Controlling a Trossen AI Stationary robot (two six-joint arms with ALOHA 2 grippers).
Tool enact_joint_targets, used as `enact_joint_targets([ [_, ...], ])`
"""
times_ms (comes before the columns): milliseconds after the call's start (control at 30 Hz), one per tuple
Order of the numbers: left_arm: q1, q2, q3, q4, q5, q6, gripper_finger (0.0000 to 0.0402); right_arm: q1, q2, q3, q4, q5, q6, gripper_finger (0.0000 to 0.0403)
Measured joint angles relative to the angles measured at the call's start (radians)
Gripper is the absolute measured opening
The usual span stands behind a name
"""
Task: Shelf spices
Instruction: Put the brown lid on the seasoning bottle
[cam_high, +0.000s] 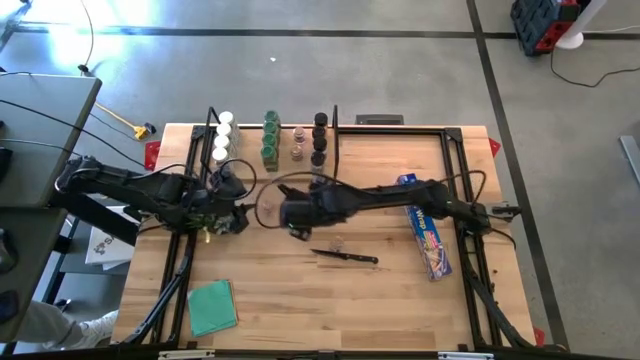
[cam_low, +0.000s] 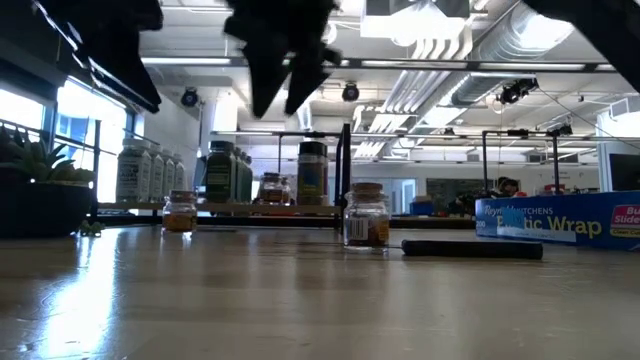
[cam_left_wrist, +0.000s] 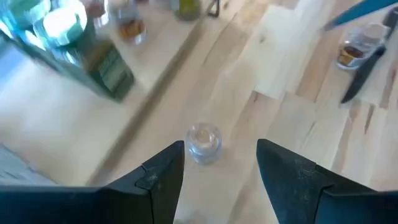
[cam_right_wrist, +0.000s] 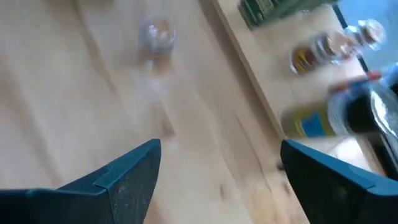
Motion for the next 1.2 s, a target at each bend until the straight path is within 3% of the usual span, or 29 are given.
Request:
enact_joint_targets([
  [300,0.141,0.165,-0.081,0.305,0.107,-0.159,0.0227,0.142,-0.15,-0.08,-0.124,0.077,0.19,0.0326],
  [533,0.246,0.304,-0.015,0.215,0.291,-0.372,0.0254,0.204,-0.151,-0.081,-0.128,0.123,0.218,0.0326],
  [967,0.34,0.471,-0.002,0.177,0.343,-0.535,0.0257,0.312,-0.139,-0.082,-0.162,0.336,0.28,0.0326],
  [1200,0.374,0.569,-0.002,0.242,0.339,-0.543,0.0257,0.298,-0.139,-0.082,-0.149,0.352,0.272,0.0326],
])
